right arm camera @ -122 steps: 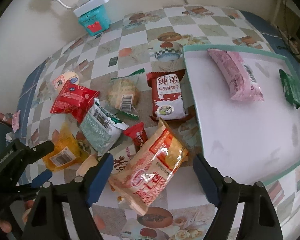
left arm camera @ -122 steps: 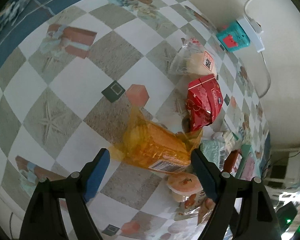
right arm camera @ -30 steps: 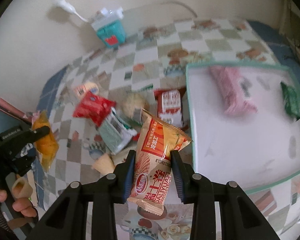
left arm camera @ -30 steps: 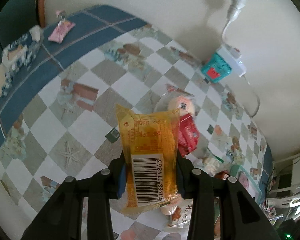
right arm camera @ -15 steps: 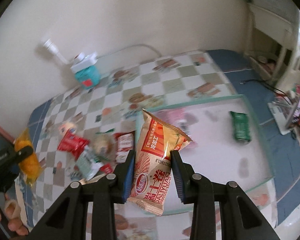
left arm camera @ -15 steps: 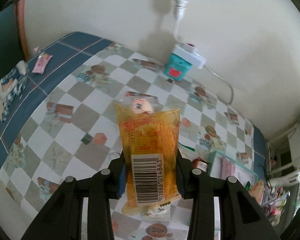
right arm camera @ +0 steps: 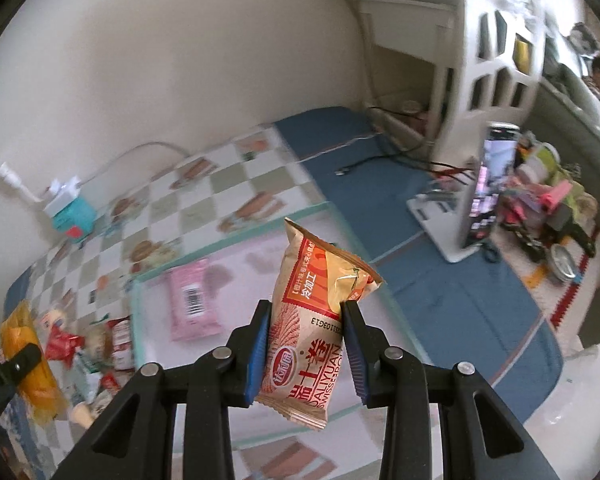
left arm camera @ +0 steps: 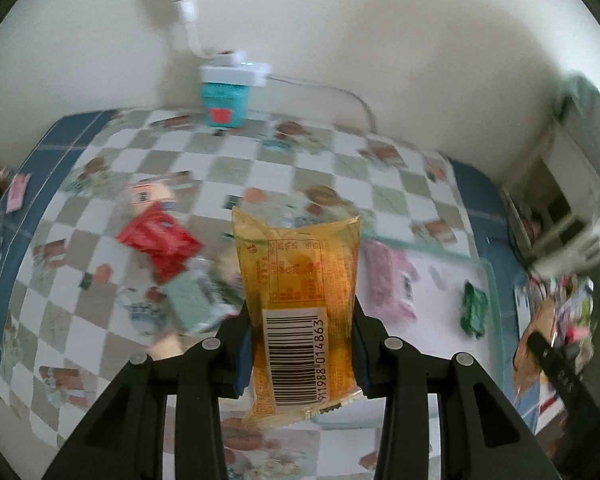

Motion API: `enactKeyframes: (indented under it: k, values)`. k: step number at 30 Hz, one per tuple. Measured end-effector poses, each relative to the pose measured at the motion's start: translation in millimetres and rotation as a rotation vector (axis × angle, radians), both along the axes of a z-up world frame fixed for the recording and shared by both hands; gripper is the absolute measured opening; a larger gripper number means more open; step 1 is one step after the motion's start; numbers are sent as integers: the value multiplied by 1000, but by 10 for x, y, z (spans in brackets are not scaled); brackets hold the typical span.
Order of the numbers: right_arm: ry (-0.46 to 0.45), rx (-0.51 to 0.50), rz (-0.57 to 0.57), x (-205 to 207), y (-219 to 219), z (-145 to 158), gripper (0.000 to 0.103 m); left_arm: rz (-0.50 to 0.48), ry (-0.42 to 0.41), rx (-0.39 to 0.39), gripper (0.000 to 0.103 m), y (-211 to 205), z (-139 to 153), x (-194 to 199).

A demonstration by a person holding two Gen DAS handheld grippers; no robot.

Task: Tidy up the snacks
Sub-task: 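Carry the orange bag and Swiss roll packet over the tray with both tools, then open both tools to release the orange bag and Swiss roll packet in the tray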

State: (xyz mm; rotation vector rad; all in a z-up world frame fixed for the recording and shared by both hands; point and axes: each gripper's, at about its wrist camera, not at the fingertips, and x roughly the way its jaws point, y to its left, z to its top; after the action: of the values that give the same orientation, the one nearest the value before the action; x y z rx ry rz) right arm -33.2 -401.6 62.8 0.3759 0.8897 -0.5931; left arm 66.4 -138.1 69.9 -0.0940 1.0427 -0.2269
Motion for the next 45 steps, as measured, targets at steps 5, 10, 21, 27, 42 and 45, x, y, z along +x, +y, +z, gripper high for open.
enactKeyframes:
  k: [5, 10, 21, 27, 42, 45]
  values:
    - [38, -25, -51, -97, -233, -85, 38, -122, 4, 55, 41, -576, -106, -152]
    - [95, -28, -75, -90, -371, -260, 38, -210, 33, 107, 41, -1002, -313, -215]
    - [215, -5, -57, 78, -383, -689, 38, -255, 129, 167, 42, -1286, -812, -127]
    - [256, 5, -42, 137, -388, -815, 38, -265, 138, 164, 42, -1314, -893, -103]
    - [276, -16, -23, 197, -362, -845, 38, -277, 155, 148, 48, -1307, -936, -66]
    - [277, -17, -22, 196, -356, -847, 39, -281, 143, 140, 57, -1302, -904, -67]
